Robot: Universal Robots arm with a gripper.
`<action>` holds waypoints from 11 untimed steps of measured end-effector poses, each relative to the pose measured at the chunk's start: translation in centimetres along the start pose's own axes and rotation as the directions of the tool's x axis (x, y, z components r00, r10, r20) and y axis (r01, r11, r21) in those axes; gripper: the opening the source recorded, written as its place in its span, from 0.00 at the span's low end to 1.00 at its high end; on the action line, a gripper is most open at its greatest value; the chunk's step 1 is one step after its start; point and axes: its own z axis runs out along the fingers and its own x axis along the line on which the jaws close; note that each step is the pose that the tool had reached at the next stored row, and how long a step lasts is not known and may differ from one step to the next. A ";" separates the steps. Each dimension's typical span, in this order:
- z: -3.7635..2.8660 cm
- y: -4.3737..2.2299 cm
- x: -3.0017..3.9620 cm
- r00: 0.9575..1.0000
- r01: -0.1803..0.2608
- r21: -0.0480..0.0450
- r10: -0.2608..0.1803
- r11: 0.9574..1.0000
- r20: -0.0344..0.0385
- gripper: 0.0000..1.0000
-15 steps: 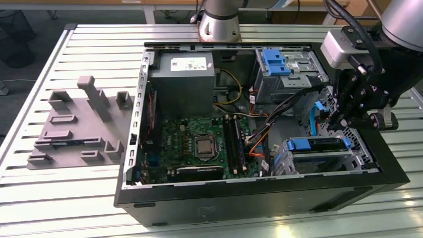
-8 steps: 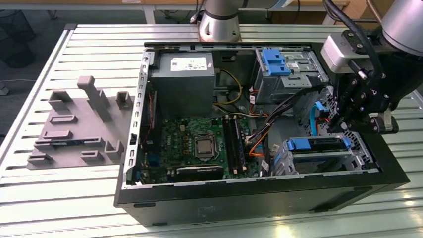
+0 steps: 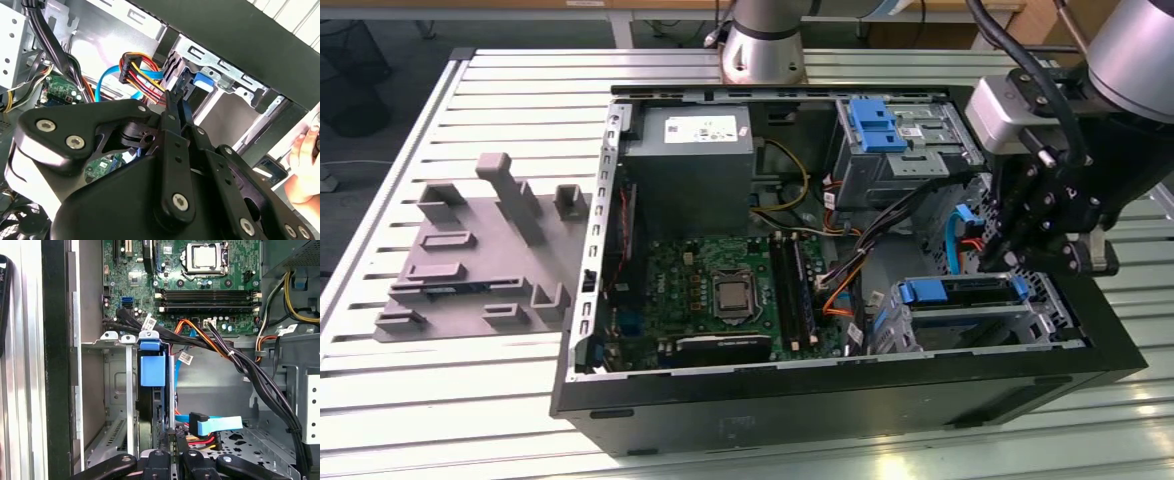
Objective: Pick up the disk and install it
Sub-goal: 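Insert the first disk wire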
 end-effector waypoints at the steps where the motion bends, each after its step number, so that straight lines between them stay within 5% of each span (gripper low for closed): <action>1: 0.05 -0.02 0.00 1.000 0.000 -0.005 0.000 1.000 0.000 0.16; 5: 0.23 -0.04 0.08 1.000 0.000 -0.015 0.000 1.000 -0.001 0.16; 11: 0.26 -0.07 0.15 1.000 0.001 -0.016 -0.001 1.000 0.000 0.16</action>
